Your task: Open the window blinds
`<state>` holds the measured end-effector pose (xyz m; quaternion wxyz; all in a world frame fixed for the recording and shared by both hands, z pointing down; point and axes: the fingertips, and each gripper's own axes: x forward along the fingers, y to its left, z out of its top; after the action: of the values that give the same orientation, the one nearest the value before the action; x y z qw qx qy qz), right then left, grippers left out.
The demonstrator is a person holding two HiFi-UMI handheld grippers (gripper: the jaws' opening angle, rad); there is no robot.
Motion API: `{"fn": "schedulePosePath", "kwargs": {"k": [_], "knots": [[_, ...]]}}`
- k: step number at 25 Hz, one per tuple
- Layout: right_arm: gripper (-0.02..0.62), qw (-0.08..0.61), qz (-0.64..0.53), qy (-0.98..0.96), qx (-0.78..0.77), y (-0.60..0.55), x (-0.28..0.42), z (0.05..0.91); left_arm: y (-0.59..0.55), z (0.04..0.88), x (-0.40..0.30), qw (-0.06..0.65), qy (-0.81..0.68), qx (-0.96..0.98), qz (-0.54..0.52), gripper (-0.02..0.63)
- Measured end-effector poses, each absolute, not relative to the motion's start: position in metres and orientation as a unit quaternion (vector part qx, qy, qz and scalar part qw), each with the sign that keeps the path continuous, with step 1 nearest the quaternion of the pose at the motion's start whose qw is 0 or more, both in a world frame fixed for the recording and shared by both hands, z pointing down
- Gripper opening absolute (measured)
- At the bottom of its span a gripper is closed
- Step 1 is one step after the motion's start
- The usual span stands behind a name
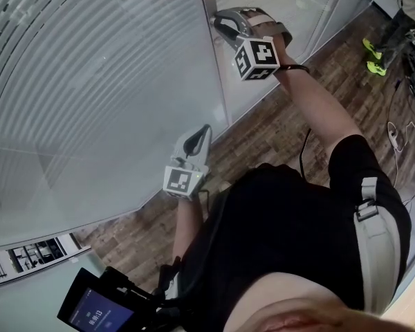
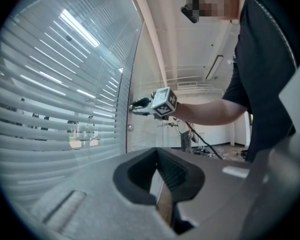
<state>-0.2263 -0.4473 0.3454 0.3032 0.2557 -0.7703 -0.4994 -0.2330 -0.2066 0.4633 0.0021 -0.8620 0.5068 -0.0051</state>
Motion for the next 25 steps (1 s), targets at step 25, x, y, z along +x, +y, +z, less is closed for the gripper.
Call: {"fn": "schedulePosePath", "kwargs": {"k": [25], "knots": [[0.121, 0.138, -0.169, -0.928, 0.303, -0.448, -0.221, 0.337, -0.206, 0.464, -0.235, 0.008, 0.503, -0.864, -0.014, 0.003]]}}
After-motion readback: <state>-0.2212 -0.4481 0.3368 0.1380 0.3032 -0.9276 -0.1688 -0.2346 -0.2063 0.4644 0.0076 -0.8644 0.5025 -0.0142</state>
